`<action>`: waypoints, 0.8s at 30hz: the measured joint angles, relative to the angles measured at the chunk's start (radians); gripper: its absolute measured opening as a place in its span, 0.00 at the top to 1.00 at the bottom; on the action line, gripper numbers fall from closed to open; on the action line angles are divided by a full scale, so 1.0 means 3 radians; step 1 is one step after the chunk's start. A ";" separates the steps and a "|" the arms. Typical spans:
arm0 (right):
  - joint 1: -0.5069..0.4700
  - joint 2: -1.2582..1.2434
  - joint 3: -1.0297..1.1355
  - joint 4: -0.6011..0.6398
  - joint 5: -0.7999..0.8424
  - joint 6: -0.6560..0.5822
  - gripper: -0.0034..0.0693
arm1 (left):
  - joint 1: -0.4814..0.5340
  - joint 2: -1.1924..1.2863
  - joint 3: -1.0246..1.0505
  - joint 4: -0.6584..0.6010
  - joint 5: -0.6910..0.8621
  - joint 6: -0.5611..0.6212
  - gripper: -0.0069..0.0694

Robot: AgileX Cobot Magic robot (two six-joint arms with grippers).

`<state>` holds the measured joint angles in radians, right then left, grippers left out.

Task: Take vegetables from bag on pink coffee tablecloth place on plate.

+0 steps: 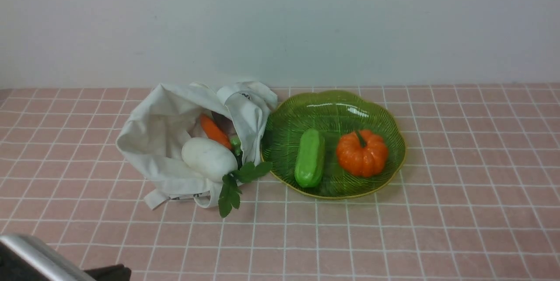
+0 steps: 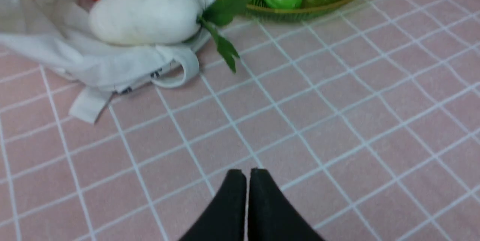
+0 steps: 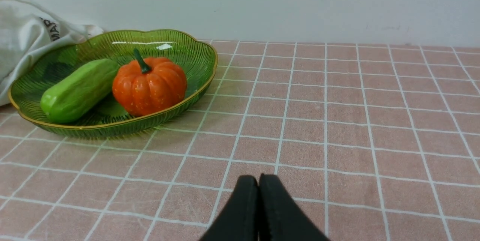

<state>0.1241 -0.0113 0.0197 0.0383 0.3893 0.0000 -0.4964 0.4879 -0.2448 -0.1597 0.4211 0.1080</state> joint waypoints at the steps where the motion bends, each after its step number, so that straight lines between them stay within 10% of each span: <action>1: 0.0000 0.0000 0.0000 0.0000 0.0000 0.0000 0.97 | 0.0000 -0.0003 0.0040 0.0009 -0.0004 0.0000 0.92; 18: 0.0000 0.0000 0.0000 0.0000 0.0000 0.0000 0.97 | 0.0006 -0.0317 0.0120 0.0376 -0.0034 0.0001 0.92; 24: 0.0000 0.0000 0.0000 0.0000 0.0000 0.0000 0.97 | 0.0483 -0.1099 0.0397 0.0378 -0.0191 -0.0016 0.92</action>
<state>0.1241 -0.0113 0.0197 0.0383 0.3893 0.0000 -0.3515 0.1581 -0.1256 -0.0464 0.3639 0.1033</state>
